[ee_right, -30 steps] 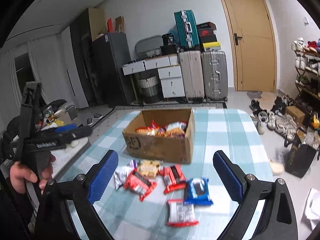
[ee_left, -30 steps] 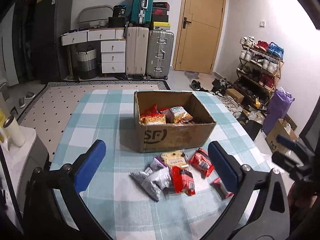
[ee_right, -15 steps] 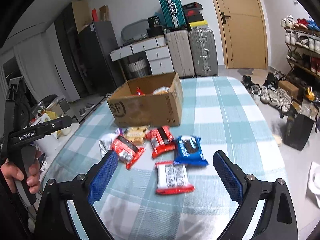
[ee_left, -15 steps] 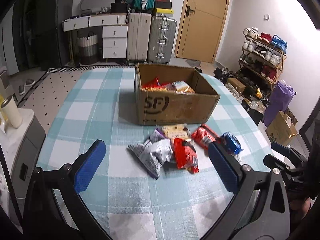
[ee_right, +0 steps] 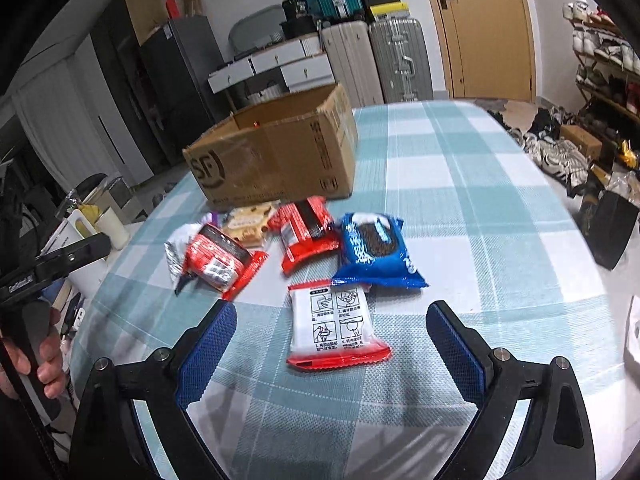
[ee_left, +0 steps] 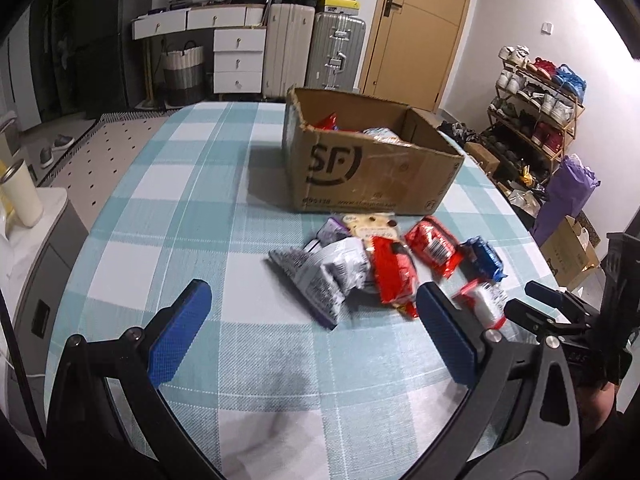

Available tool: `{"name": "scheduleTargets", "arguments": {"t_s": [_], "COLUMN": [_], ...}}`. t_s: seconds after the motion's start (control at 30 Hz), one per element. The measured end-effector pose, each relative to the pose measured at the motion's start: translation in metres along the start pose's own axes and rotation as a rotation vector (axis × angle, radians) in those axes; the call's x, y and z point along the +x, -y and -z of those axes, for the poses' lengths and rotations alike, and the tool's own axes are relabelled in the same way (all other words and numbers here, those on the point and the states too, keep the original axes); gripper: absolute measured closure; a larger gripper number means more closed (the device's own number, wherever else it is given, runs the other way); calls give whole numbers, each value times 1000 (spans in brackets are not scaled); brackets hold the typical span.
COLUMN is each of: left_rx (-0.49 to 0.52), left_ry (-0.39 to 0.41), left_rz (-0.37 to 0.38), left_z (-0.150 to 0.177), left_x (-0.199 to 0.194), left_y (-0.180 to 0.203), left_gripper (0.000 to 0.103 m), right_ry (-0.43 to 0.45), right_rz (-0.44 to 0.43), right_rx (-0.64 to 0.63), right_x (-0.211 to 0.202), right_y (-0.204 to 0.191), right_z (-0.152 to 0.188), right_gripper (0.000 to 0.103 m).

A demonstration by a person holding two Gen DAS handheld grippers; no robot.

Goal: Organize snacks
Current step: 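Withdraw both tools from the box back toward the remaining snacks, then close the right tool on the white-and-red bread pack and lift it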

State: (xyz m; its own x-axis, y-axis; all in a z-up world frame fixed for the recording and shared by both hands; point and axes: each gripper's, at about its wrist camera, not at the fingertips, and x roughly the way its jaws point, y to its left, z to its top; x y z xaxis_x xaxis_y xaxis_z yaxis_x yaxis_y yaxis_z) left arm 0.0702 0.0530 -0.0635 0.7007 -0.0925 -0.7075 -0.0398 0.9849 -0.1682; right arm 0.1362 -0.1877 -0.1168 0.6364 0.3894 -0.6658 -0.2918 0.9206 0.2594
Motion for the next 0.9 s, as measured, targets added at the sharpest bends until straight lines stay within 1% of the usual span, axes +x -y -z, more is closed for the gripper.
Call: {"name": "scheduleTargets", "arguments": {"t_s": [0.17,0.3,0.4,0.43,0.47,0.57,0.63,0.67,0.7,0.73,0.77,0.8,0.9], "left_rx": [-1,-15,-25,-26,-28,-37,-46,-52,-56,-60,-64,-67,-71], "left_ry": [-22,-30,-42,-44,-48,-53,-58,-62,-64,-66,-69,-70,-69], "left_rz": [-5,-2,-3,-3,-4,-9,-9,-11,-12,-12,-12,-12,-13], "left_z": [5,8,11,12,13,15,16,17,18,18,19,20,21], "left_x": [8,13,16,17,19,21,22,23,24,24,25,25,24], "left_y": [-5,-10,-14,-15,-17,-22,-27,-29,-31,-33,-35,-36,-39], "left_gripper": [1,1,1,1,1,1,1,1,1,1,1,1,1], "right_ry": [-38,-78,-84,-93,-102,-110,-114,-116,-119,-126,-131,-133,-128], "right_rz": [3,5,5,5,5,23,42,59,84,111,139,153,146], "right_rx": [-25,-16,-15,-18,-21,-44,-62,-80,-105,-141,-187,-210,-237], "right_x": [19,33,35,38,39,43,45,46,47,49,51,52,53], "right_y": [-2,0,1,0,0,-4,-7,-10,-13,-18,-24,-28,-31], "right_z": [1,1,-1,-2,-2,-3,-3,-3,-3,-2,-1,0,1], "right_gripper": [6,6,6,6,9,12,17,25,37,43,54,57,59]}}
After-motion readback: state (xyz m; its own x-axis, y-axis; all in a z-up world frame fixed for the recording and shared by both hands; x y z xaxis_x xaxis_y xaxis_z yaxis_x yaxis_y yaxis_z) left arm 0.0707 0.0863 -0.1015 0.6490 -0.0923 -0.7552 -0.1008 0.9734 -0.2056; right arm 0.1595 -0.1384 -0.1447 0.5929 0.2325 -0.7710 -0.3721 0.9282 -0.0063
